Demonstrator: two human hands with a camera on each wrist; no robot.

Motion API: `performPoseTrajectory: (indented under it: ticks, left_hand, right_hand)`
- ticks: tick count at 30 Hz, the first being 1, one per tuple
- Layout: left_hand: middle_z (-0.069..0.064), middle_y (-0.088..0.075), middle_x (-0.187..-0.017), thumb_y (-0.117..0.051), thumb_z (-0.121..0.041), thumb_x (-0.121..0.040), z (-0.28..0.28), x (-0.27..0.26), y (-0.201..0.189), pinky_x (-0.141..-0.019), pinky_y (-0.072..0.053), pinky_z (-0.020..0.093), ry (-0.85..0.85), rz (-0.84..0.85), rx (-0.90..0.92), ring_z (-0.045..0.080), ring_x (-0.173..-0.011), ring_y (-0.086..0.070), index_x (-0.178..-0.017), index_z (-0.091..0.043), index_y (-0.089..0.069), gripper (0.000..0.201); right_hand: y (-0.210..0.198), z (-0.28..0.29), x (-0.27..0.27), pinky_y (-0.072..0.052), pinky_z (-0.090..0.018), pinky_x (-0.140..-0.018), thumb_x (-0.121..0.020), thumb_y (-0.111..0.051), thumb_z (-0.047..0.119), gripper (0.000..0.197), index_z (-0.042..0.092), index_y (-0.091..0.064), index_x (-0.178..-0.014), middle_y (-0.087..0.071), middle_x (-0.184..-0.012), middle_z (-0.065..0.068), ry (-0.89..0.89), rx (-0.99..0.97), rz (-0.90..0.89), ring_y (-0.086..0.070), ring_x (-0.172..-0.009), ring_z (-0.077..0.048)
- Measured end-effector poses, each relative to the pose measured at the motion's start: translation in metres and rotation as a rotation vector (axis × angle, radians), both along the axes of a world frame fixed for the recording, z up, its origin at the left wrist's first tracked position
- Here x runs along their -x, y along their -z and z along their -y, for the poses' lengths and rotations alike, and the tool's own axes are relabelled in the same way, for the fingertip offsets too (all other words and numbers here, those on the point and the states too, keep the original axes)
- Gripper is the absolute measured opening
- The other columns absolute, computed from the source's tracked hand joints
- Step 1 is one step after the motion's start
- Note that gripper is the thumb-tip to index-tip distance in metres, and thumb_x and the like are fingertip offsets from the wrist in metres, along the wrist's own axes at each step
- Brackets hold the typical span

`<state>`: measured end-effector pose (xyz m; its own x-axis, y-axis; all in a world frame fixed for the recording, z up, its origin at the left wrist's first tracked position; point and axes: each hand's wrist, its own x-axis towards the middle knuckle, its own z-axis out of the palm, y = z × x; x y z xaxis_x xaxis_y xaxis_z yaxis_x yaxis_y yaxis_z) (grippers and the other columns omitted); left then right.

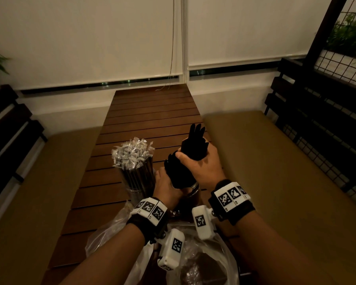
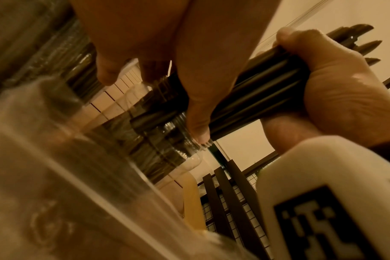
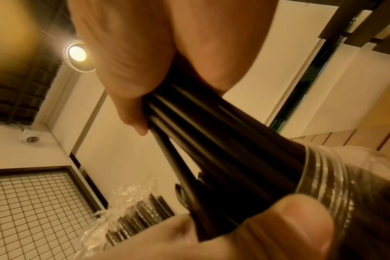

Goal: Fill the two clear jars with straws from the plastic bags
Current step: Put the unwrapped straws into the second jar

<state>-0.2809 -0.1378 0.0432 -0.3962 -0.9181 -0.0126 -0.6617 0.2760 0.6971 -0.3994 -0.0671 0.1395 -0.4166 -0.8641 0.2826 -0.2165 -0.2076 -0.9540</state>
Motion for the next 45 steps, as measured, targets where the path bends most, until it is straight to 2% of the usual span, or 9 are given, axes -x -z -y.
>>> performPoseTrajectory:
  ticks: [6,10,15,18,22,28,35,42,45]
  left_hand:
    - [0.0,-0.04,-0.123,-0.085,-0.037,-0.054,-0.014,-0.006,-0.014,-0.09,-0.039,0.025,-0.03,-0.154,-0.097,0.011,-0.113,-0.039,-0.124,-0.018,-0.046,0.082]
    - [0.001,-0.056,-0.116,-0.081,-0.057,-0.043,-0.011,-0.004,-0.01,-0.088,-0.052,0.029,-0.046,-0.113,-0.087,0.012,-0.109,-0.053,-0.115,-0.024,-0.055,0.083]
    - [0.0,-0.056,-0.118,-0.082,-0.058,-0.044,-0.009,-0.003,-0.005,-0.087,-0.049,0.025,-0.052,-0.1,-0.073,0.012,-0.109,-0.053,-0.116,-0.025,-0.054,0.084]
    - [0.001,-0.046,-0.125,-0.087,-0.041,-0.052,-0.011,-0.004,-0.009,-0.087,-0.038,0.021,-0.038,-0.139,-0.08,0.007,-0.109,-0.041,-0.123,-0.02,-0.049,0.083]
    - [0.005,-0.039,-0.131,-0.088,-0.029,-0.06,-0.013,-0.005,-0.009,-0.091,-0.031,0.02,-0.024,-0.173,-0.078,0.005,-0.106,-0.031,-0.129,-0.016,-0.043,0.084]
    - [0.006,-0.035,-0.133,-0.086,-0.027,-0.063,-0.016,-0.006,-0.014,-0.094,-0.027,0.021,-0.008,-0.158,-0.092,0.004,-0.111,-0.024,-0.133,-0.014,-0.038,0.086]
    - [0.004,-0.032,-0.136,-0.086,-0.026,-0.066,-0.017,-0.007,-0.015,-0.098,-0.027,0.02,-0.008,-0.135,-0.117,0.004,-0.112,-0.026,-0.133,-0.015,-0.036,0.084]
    - [0.003,-0.033,-0.132,-0.085,-0.027,-0.067,-0.017,-0.005,-0.016,-0.095,-0.028,0.018,-0.014,-0.122,-0.098,0.002,-0.109,-0.025,-0.133,-0.015,-0.037,0.082]
    - [0.0,-0.054,-0.12,-0.08,-0.056,-0.055,-0.012,-0.003,-0.015,-0.092,-0.047,0.027,-0.026,-0.072,-0.077,0.009,-0.108,-0.049,-0.116,-0.022,-0.053,0.075]
  right_hand:
    - [0.005,0.005,0.008,-0.061,-0.023,-0.077,-0.081,-0.08,0.01,0.031,0.003,-0.067,-0.108,-0.076,-0.1,-0.006,0.102,-0.022,0.3,-0.075,-0.09,-0.014]
    - [0.011,0.004,0.007,-0.058,-0.017,-0.073,-0.082,-0.08,0.01,0.027,0.008,-0.068,-0.106,-0.076,-0.096,0.0,0.107,-0.042,0.28,-0.074,-0.089,-0.009]
    - [0.008,0.005,0.008,-0.059,-0.024,-0.08,-0.081,-0.081,0.012,0.028,0.005,-0.069,-0.105,-0.076,-0.098,-0.004,0.1,-0.059,0.225,-0.075,-0.092,-0.014]
    - [-0.001,0.005,0.01,-0.061,-0.026,-0.082,-0.08,-0.083,0.014,0.041,0.005,-0.065,-0.115,-0.075,-0.105,-0.005,0.122,-0.023,0.306,-0.074,-0.096,-0.016]
    - [-0.009,0.001,0.01,-0.054,-0.006,-0.066,-0.082,-0.08,0.01,0.044,0.01,-0.058,-0.12,-0.072,-0.109,-0.001,0.161,0.012,0.398,-0.068,-0.093,-0.002]
    - [-0.01,0.0,0.002,-0.057,-0.034,-0.094,-0.081,-0.082,0.014,0.045,0.023,-0.058,-0.118,-0.073,-0.112,0.002,0.199,0.025,0.43,-0.071,-0.103,-0.013]
    - [-0.016,-0.001,0.013,-0.056,-0.011,-0.065,-0.083,-0.08,0.015,0.047,0.009,-0.059,-0.125,-0.074,-0.108,-0.003,0.224,0.112,0.41,-0.074,-0.089,-0.006]
    - [-0.01,-0.003,0.001,-0.057,-0.038,-0.094,-0.084,-0.078,0.017,0.029,0.038,-0.064,-0.098,-0.074,-0.1,0.004,0.152,0.081,0.187,-0.072,-0.097,-0.011]
    - [0.001,-0.001,-0.007,-0.058,-0.043,-0.092,-0.085,-0.076,0.018,0.027,0.04,-0.066,-0.098,-0.075,-0.096,0.005,0.137,0.082,0.066,-0.073,-0.095,-0.012]
